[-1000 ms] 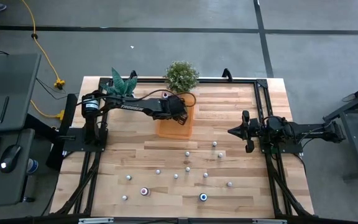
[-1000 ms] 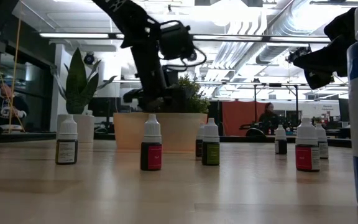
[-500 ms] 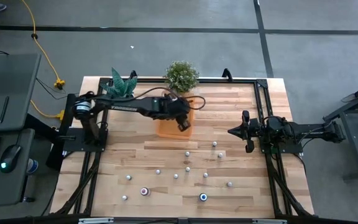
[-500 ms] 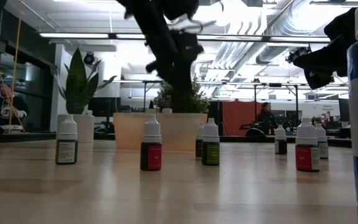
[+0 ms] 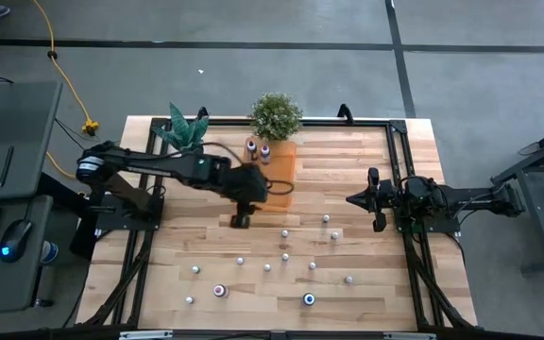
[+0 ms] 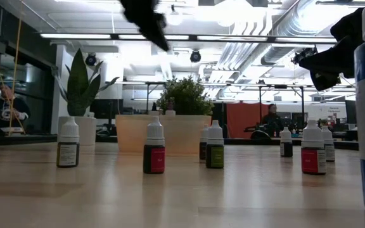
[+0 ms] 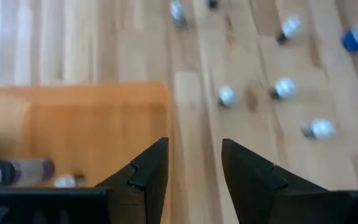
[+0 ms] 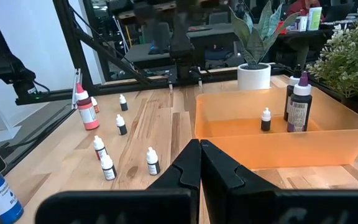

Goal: Pick & Place food coloring
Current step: Put the small blue food coloring bottle into the orange bin

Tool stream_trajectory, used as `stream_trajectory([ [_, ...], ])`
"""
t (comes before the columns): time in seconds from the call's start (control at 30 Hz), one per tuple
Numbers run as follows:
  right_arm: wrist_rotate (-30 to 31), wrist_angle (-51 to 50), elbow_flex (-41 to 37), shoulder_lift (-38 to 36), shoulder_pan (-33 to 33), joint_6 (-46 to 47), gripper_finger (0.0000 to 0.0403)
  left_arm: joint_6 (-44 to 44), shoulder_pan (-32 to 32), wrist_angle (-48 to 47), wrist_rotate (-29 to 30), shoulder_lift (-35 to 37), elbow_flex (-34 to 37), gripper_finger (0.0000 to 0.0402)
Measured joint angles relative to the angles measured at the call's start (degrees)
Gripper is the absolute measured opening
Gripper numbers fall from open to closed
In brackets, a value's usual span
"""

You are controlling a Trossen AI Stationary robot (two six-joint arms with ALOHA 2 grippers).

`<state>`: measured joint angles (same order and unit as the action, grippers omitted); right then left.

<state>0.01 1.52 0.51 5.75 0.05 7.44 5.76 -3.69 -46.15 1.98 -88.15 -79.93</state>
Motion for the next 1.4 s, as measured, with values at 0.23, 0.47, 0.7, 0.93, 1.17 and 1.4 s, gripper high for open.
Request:
stream_trajectory([
  [0.23,0.0,0.0,0.0,0.2,0.0,0.0,0.0,-4.0,-5.4,0.6,-0.1,9.9,11.1,0.0143],
  [0.47,0.0,0.0,0.0,0.6,0.0,0.0,0.0,-12.2,-11.4,1.7,0.0,20.3,23.4,0.0143],
  [0.7,0.0,0.0,0.0,1.1,0.0,0.0,0.0,-13.7,-17.9,0.8,-3.4,28.2,30.4,0.0143],
  [0.93,0.0,0.0,0.0,1.1,0.0,0.0,0.0,-13.1,-21.5,1.8,-7.4,33.2,34.2,0.0143],
  [1.17,0.0,0.0,0.0,1.0,0.0,0.0,0.0,-13.6,-24.6,2.1,-14.6,35.2,36.9,0.0143],
  [1.4,0.0,0.0,0.0,1.4,0.0,0.0,0.0,-13.5,-27.7,1.6,-17.0,35.5,39.1,0.0143],
])
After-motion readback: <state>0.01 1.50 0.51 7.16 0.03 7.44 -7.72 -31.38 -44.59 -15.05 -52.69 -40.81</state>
